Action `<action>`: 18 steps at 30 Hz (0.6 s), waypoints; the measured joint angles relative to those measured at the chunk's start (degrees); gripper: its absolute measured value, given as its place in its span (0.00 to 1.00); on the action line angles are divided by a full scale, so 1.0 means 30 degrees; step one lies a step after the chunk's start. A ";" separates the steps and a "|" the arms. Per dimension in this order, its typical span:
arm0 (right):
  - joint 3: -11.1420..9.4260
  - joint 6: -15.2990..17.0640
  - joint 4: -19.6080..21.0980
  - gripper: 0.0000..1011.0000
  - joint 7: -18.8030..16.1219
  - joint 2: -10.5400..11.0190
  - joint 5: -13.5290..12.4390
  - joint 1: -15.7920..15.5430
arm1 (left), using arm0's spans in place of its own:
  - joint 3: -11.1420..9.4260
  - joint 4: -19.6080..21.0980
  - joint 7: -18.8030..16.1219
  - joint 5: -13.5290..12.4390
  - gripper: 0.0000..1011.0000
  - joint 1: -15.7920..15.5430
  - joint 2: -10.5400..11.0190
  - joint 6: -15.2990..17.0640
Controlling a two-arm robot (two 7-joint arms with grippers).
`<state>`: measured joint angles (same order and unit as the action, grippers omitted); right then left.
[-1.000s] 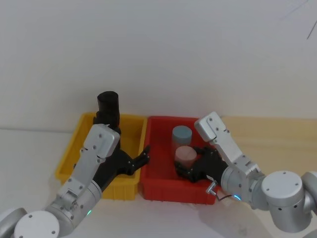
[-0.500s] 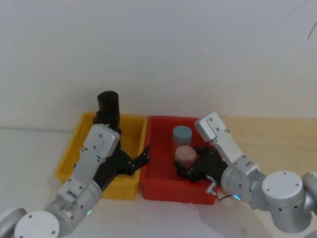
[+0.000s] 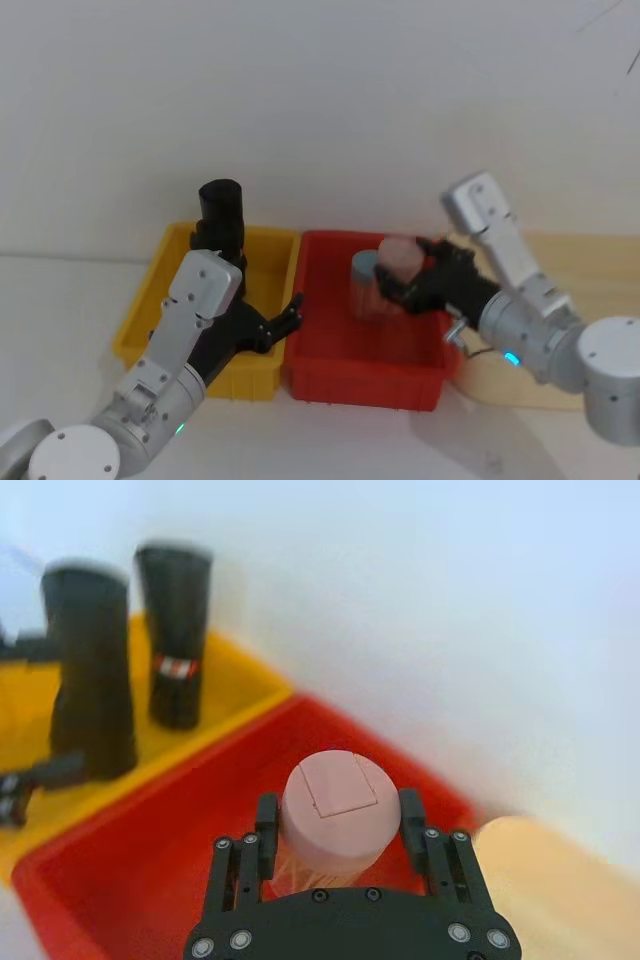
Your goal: Pick up the garbage bag with the one hand and transfer it to the other hand.
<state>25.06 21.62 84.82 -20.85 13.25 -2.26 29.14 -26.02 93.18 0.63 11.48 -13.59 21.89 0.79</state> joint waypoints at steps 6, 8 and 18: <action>-0.1000 -0.0002 0.1241 0.70 0.0508 0.0242 -0.0301 -0.0132 | 0.0000 0.0001 0.0000 0.0001 0.99 -0.0001 0.0001 0.0000; -0.1475 0.0067 0.1744 0.70 0.0736 0.0384 -0.0368 -0.0237 | 0.0001 0.0000 0.0000 -0.0001 0.99 0.0000 0.0000 0.0001; -0.3250 0.0849 0.3270 0.70 0.1838 0.1155 -0.0334 -0.1204 | 0.0000 -0.0001 0.0000 0.0000 0.99 -0.0001 0.0000 0.0000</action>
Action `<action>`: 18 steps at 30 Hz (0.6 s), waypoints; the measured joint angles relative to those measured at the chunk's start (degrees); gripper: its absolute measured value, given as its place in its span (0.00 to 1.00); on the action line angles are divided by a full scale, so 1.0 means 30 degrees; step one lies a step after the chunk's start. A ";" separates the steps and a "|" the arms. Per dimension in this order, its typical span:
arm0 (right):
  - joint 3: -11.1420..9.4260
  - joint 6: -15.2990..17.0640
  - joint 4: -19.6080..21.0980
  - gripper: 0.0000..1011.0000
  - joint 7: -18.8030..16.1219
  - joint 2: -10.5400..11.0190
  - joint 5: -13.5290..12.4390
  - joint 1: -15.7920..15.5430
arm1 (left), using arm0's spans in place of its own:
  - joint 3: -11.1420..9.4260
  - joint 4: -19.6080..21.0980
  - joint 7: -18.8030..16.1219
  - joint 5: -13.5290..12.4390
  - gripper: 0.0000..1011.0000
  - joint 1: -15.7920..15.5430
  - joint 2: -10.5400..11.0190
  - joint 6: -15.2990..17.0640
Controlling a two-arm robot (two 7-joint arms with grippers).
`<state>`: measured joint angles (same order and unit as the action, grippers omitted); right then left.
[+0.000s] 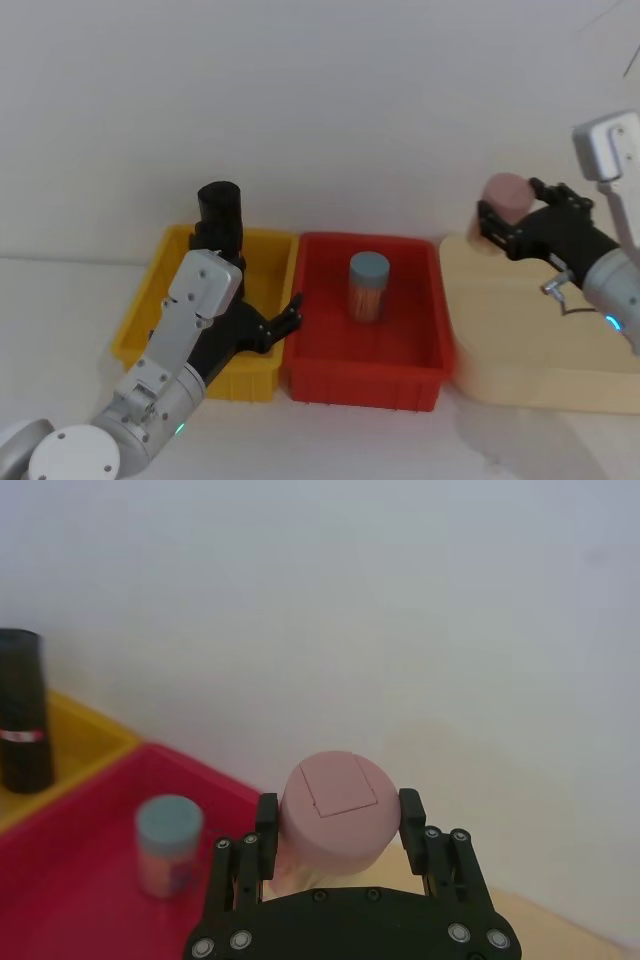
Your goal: Pick up the garbage bag with the one hand and transfer it to the other hand.
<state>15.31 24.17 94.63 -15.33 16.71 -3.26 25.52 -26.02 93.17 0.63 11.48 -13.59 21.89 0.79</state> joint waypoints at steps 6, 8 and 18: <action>-0.0599 0.0475 0.0291 0.70 0.0366 0.0359 0.0166 -0.0645 | 0.0001 0.0001 0.0000 -0.0001 0.99 0.0001 0.0000 0.0000; -0.0766 0.0702 0.0319 0.70 0.0445 0.0490 0.0220 -0.0939 | 0.0001 0.0001 0.0000 -0.0001 0.99 0.0000 0.0000 0.0000; -0.0831 0.1299 -0.0313 0.70 0.0578 0.0669 0.0590 -0.1602 | 0.0000 0.0001 0.0000 -0.0001 0.99 0.0001 0.0001 0.0000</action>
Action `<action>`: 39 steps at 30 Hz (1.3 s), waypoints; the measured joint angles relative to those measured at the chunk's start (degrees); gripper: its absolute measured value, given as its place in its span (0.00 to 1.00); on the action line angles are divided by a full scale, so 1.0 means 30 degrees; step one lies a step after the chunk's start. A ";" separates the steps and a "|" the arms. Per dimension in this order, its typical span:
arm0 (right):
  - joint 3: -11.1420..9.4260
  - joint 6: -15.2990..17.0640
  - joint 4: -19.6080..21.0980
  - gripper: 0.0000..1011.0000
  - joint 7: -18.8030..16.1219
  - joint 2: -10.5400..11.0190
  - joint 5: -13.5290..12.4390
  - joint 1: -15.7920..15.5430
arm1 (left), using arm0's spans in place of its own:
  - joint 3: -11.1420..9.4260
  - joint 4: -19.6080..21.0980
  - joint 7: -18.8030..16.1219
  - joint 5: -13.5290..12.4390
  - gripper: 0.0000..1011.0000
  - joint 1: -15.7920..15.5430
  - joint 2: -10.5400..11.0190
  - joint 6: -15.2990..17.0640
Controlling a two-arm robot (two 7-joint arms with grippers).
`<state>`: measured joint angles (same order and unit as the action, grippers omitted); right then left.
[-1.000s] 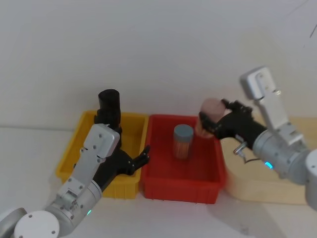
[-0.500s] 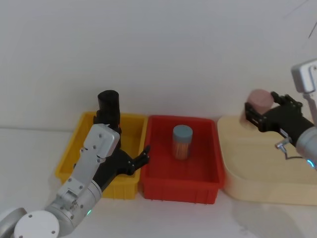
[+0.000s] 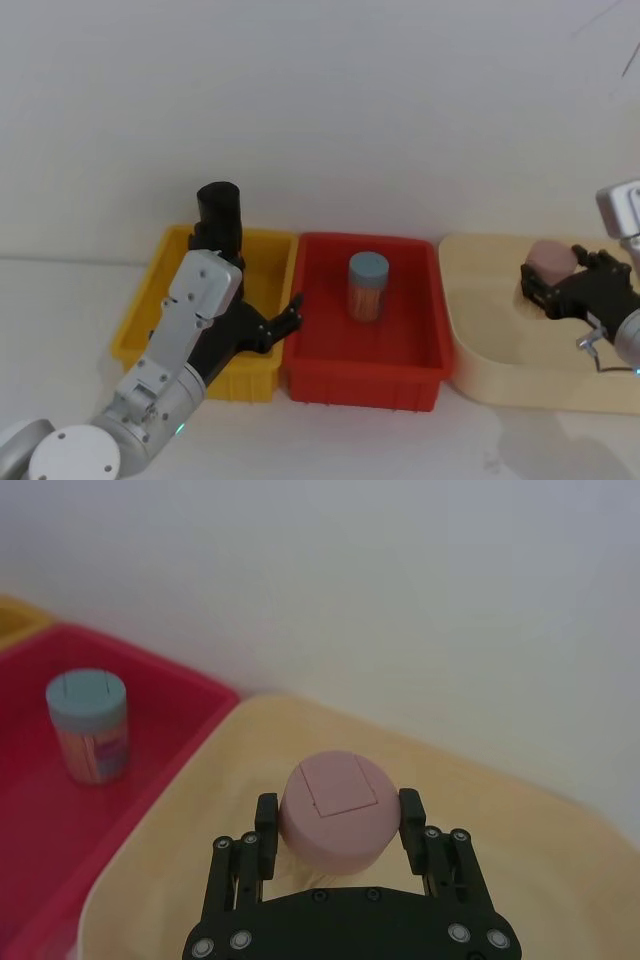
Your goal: Pick up the garbage bag with the one hand and transfer it to the other hand.
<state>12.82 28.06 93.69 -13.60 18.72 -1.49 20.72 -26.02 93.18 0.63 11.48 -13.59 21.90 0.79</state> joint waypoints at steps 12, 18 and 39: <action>0.0301 0.0032 -0.0932 0.82 0.0155 -0.0225 0.0455 -0.0042 | 0.0000 0.0000 0.0000 0.0001 0.99 0.0000 -0.0001 0.0000; 0.0389 0.0029 -0.1213 0.98 0.0200 -0.0298 0.0588 -0.0043 | -0.0001 0.0000 0.0000 0.0000 0.99 0.0000 -0.0001 0.0000; -0.0072 -0.0239 -0.0731 0.99 0.0132 -0.0479 0.0329 -0.0702 | 0.0000 0.0000 0.0000 0.0001 0.99 -0.0001 -0.0001 0.0000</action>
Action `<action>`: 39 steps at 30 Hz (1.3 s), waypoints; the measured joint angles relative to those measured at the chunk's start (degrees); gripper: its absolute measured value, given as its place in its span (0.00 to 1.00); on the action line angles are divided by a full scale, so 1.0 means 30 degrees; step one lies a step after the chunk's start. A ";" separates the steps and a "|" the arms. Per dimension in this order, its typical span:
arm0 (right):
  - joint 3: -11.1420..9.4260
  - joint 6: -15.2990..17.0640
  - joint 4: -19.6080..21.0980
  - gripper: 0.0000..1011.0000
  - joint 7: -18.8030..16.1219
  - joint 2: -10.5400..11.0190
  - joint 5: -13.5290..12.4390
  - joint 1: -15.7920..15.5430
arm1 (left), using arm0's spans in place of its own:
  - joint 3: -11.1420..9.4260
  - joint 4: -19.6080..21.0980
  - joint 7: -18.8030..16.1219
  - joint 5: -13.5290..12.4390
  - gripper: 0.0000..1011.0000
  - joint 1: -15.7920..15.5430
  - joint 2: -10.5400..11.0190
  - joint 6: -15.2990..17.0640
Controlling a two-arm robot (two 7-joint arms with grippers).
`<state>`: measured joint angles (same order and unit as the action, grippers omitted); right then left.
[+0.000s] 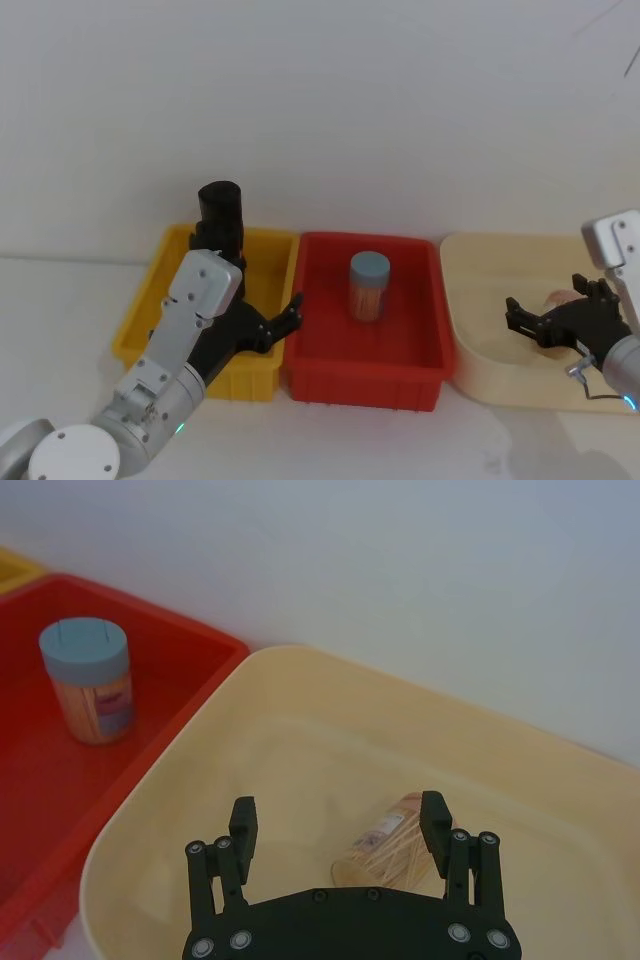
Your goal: Pick up the garbage bag with the one hand and transfer it to the other hand.
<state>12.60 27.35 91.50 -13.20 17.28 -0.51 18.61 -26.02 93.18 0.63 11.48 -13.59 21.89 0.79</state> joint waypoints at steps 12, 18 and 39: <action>-0.0766 -0.0153 0.0886 0.99 -0.0253 -0.0160 -0.0707 -0.0965 | 0.0032 0.0057 0.0242 0.0115 0.99 -0.0009 0.0036 0.0193; -0.0980 -0.0194 0.1127 0.99 -0.0309 -0.0200 -0.0893 -0.1217 | 0.0172 0.0429 0.1036 0.0791 0.99 -0.0013 0.0256 0.1065; -0.1227 -0.0236 0.1443 0.99 -0.0392 -0.0248 -0.1111 -0.1555 | 0.2380 0.5125 0.1548 0.3799 0.99 0.2923 0.1385 0.5631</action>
<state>8.92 26.64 95.83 -14.38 16.54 -3.84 13.95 -18.88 108.55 5.27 22.88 -4.82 26.05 17.68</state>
